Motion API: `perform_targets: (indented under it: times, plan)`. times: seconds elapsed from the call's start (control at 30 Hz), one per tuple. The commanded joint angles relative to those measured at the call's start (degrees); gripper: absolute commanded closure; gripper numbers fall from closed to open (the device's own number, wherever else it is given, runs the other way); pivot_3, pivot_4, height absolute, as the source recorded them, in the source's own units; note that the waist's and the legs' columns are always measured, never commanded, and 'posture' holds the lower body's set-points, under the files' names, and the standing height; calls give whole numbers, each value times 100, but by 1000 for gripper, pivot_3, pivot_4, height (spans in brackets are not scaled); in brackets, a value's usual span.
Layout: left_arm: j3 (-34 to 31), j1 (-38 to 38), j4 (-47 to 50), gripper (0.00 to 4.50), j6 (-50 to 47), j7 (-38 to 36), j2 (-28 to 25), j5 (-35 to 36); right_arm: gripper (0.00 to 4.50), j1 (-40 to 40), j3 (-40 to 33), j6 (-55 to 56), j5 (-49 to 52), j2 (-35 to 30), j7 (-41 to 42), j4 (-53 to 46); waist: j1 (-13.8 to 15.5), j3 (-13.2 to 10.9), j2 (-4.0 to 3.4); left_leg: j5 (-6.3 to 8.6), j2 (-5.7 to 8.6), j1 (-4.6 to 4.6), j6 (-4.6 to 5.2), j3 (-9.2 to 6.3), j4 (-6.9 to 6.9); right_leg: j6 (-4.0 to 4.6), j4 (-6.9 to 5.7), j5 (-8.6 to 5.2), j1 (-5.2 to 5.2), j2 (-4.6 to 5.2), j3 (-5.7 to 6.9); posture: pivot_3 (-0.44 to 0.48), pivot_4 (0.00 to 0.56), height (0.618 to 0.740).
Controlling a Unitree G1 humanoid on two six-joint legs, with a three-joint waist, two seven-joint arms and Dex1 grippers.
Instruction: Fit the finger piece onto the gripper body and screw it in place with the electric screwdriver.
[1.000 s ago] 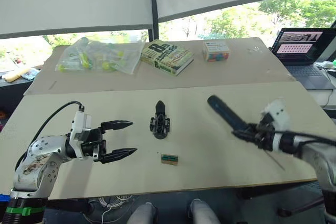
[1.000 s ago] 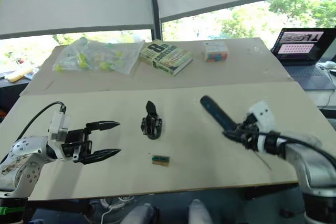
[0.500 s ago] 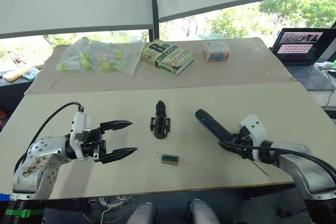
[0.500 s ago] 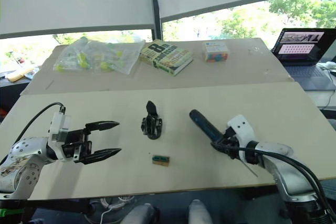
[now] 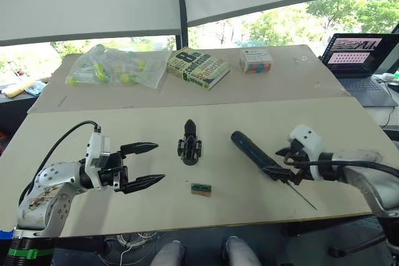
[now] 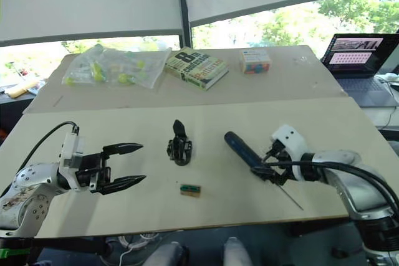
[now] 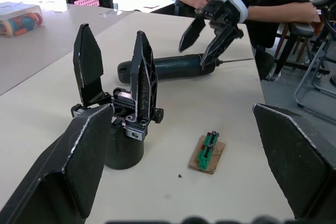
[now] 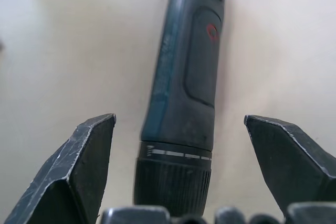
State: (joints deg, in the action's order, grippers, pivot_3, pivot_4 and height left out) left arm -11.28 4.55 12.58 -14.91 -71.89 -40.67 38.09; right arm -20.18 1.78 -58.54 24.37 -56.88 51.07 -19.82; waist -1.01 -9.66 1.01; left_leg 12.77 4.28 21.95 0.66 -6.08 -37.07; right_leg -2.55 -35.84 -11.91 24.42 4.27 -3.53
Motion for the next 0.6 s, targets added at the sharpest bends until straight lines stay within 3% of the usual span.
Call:
perform_targets:
  times: [0.03,0.13,0.27,0.6]
  plan:
    - [23,61,108,0,128,-22,14,-25,50,-748,503,-816,165,-622,465,-214,-2,0,0,0,0,1,0,1,0,0,1,0,3,0,1,0,150,740]
    - [130,67,89,0,221,-134,2,-107,50,-1617,1254,-1688,208,-926,667,-85,-7,-1,4,0,-6,3,-1,1,3,1,7,0,1,-1,9,0,150,740]
    - [284,9,147,0,301,-158,70,-175,50,-2668,2205,-2386,102,-732,665,301,6,-2,6,1,-6,10,-1,2,1,6,9,3,8,6,11,0,150,740]
    - [419,-91,289,0,343,-73,202,-207,50,-3333,3555,-1566,-792,-241,579,1125,22,-3,7,1,-4,28,-1,1,0,10,7,8,32,7,13,0,150,740]
